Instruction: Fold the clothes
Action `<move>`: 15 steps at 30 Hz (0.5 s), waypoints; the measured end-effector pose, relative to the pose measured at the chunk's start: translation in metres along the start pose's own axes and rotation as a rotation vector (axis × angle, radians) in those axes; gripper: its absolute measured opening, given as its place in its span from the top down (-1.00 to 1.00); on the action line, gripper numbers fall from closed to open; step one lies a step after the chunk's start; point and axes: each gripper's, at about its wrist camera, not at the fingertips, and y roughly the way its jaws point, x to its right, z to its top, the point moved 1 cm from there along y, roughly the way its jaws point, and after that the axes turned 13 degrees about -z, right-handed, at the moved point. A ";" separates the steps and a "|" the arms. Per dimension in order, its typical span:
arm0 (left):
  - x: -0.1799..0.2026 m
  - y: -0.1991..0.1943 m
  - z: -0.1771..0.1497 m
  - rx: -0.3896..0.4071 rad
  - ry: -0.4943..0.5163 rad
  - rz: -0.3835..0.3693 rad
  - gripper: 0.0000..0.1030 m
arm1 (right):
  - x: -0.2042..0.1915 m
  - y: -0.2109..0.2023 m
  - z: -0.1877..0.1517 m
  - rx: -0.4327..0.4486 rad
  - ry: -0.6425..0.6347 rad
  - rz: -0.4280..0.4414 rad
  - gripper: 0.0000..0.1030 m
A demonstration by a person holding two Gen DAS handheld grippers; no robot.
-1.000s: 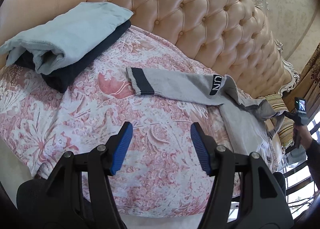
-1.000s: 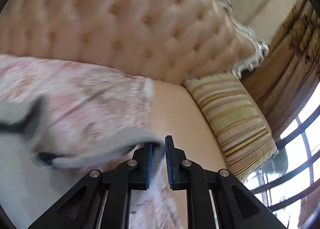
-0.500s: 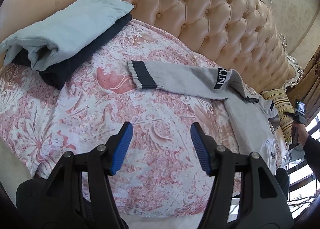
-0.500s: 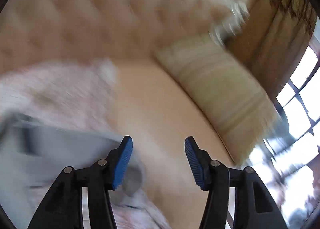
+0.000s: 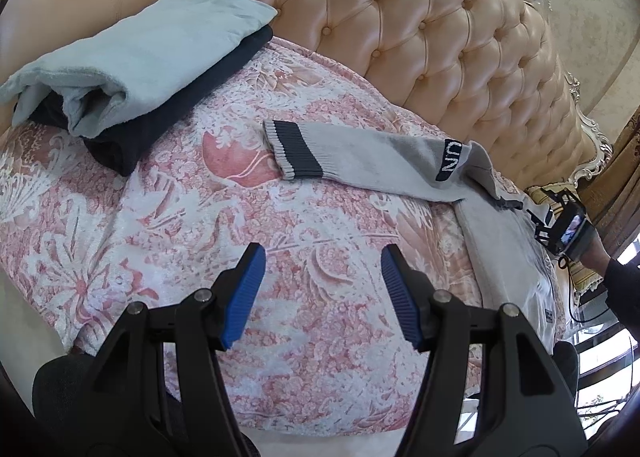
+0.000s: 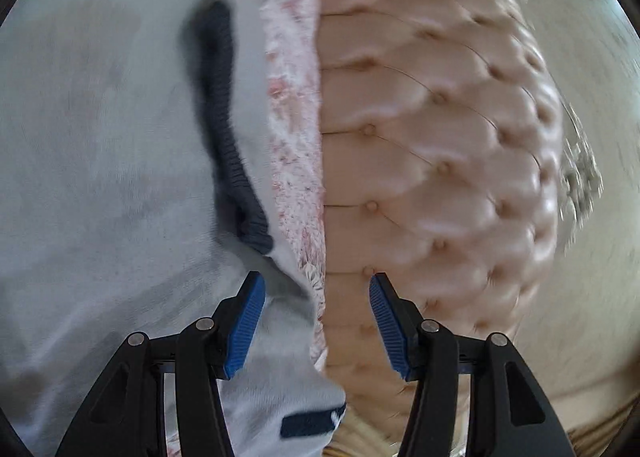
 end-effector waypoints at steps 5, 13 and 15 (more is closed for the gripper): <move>-0.003 0.002 0.001 -0.004 -0.006 0.002 -0.23 | -0.018 0.007 0.008 0.066 -0.107 -0.034 -0.04; -0.006 0.004 0.001 -0.012 -0.019 0.008 -0.23 | 0.051 0.053 0.027 -0.075 0.332 0.163 0.75; -0.006 0.006 0.001 -0.019 -0.016 0.011 -0.23 | 0.078 0.091 0.020 -0.206 0.581 0.298 0.74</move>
